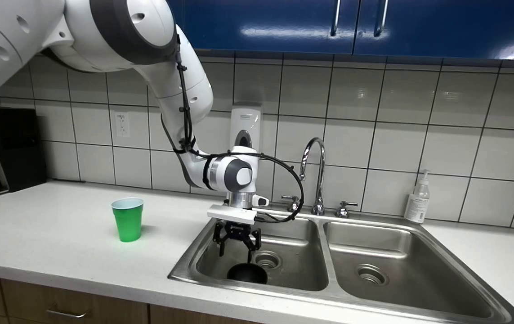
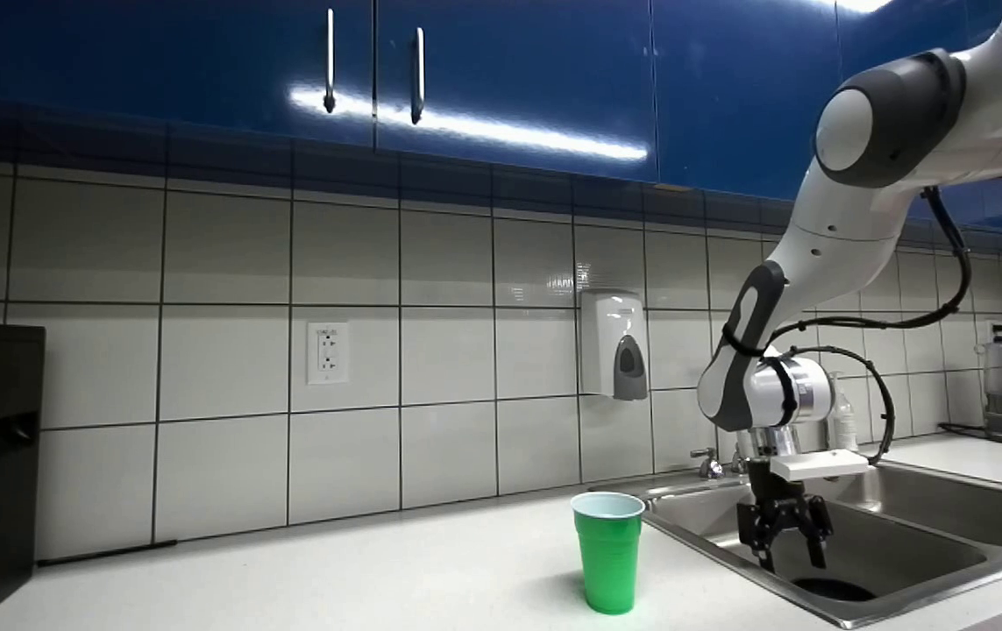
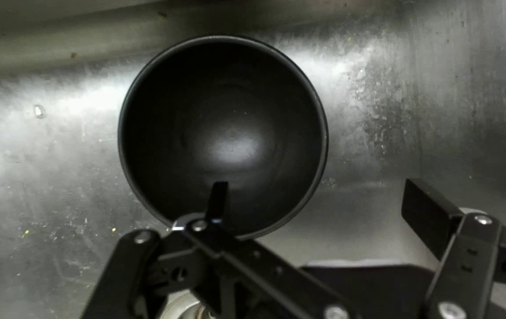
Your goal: Put the black bowl in the sink on the left.
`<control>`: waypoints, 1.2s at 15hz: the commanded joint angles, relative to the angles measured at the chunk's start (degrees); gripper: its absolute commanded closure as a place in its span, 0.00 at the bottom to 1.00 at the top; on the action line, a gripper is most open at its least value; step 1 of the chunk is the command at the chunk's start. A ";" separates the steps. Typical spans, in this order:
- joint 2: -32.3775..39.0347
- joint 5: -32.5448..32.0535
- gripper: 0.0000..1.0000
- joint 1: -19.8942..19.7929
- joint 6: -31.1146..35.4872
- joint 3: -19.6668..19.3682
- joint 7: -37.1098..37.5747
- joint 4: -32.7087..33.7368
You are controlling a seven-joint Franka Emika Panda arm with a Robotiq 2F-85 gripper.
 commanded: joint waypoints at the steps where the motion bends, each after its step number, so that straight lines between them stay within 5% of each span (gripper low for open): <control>1: -2.25 0.47 0.00 -1.03 -0.17 1.24 0.33 -0.23; 18: -24.25 -1.36 0.00 3.46 8.15 2.01 -0.68 -15.08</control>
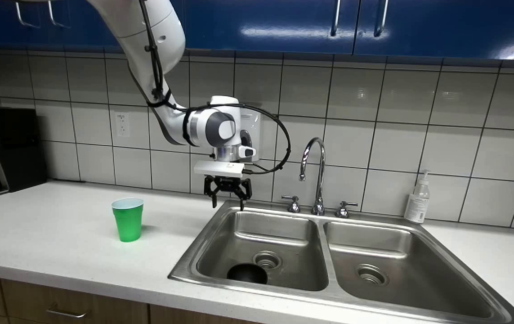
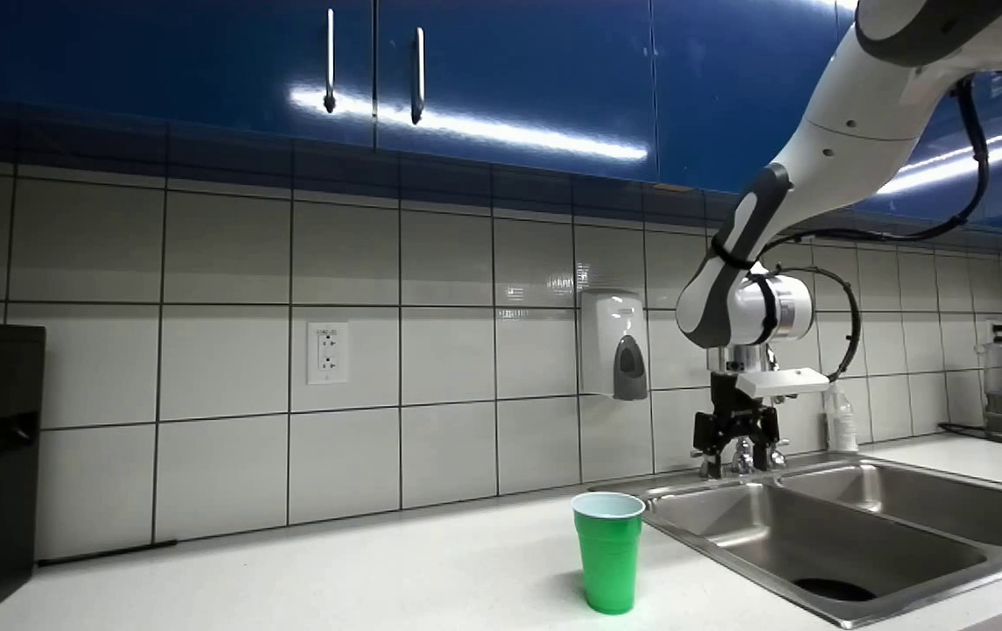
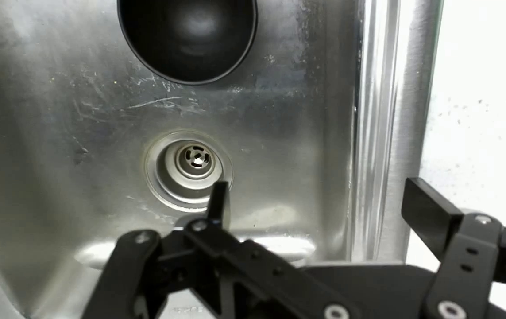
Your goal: Put the black bowl in the sink on the left.
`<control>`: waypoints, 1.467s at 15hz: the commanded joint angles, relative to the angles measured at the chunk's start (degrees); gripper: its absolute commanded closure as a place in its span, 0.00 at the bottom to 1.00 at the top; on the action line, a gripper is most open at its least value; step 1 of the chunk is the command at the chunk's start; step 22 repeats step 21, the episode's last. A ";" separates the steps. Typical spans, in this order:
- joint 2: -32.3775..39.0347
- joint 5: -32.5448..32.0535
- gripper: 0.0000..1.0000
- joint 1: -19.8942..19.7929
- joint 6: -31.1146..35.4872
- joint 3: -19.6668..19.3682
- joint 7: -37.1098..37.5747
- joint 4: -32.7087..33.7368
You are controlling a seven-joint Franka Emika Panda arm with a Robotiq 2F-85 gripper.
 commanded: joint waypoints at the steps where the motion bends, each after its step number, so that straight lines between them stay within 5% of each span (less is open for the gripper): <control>1: -8.04 -1.05 0.00 0.45 2.23 0.40 -0.69 -7.38; 18: -37.97 -0.08 0.00 4.93 1.67 -1.18 -5.19 -28.86; 19: -33.17 -0.82 0.00 4.96 2.36 -1.22 -3.30 -25.44; 22: -35.65 -0.90 0.00 5.32 2.32 -1.42 -3.25 -27.20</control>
